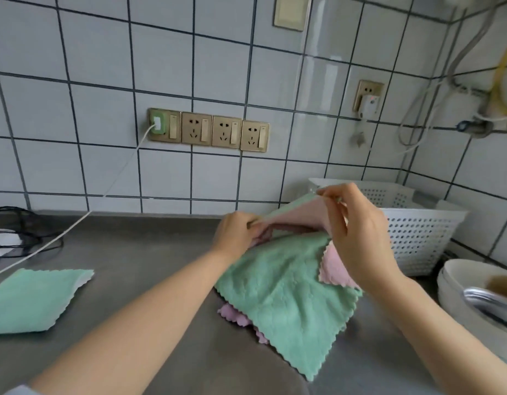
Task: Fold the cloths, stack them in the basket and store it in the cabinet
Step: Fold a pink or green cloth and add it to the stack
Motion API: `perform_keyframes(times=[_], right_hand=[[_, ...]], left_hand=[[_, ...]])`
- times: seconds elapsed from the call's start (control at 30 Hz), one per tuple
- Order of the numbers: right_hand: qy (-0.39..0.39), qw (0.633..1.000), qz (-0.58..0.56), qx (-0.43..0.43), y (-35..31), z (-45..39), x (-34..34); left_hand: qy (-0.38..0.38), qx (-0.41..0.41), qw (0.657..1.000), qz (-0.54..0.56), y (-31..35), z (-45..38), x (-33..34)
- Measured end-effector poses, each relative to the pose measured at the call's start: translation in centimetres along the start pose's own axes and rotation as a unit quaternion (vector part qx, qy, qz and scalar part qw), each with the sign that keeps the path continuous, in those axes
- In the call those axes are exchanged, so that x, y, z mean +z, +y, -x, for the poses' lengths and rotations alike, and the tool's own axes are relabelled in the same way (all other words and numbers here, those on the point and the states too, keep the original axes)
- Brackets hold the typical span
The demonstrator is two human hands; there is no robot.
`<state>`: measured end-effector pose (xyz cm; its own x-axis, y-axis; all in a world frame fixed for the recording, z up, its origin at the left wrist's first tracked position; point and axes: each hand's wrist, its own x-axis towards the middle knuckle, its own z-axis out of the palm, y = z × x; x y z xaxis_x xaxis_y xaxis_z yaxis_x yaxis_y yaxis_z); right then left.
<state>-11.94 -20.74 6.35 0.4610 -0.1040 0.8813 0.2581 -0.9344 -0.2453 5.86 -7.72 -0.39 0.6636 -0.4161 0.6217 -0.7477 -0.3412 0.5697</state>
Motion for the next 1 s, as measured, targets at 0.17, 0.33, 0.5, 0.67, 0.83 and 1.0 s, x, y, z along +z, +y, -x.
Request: perform_keyframes(times=[0.17,0.33,0.5,0.67,0.83,1.0], right_hand=[[0.081,0.996,-0.032,0.023,-0.6,-3.3,-2.6],[0.159,0.983,-0.077,0.051,-2.9,-4.8,-4.4],[0.099,0.984,-0.021,0.144,-4.4,-4.2,-4.8],[0.054,0.980,-0.101,0.163,-7.7,-3.1,-4.8],[0.070,0.935,-0.262,0.228,-10.8,-3.8,-4.5],[-0.044,0.881,-0.342,0.325,-11.6,-2.8,-1.4]], left_hand=[[0.141,-0.015,0.988,0.059,2.0,-2.1,-4.8],[0.278,0.049,0.953,0.111,5.7,-2.2,-10.0],[0.001,-0.022,0.999,0.034,4.9,0.6,-15.5],[0.003,-0.104,0.976,0.192,5.6,4.3,-21.9],[-0.134,-0.139,0.902,0.386,6.4,7.6,-28.5],[-0.073,-0.190,0.912,0.357,3.3,9.6,-30.3]])
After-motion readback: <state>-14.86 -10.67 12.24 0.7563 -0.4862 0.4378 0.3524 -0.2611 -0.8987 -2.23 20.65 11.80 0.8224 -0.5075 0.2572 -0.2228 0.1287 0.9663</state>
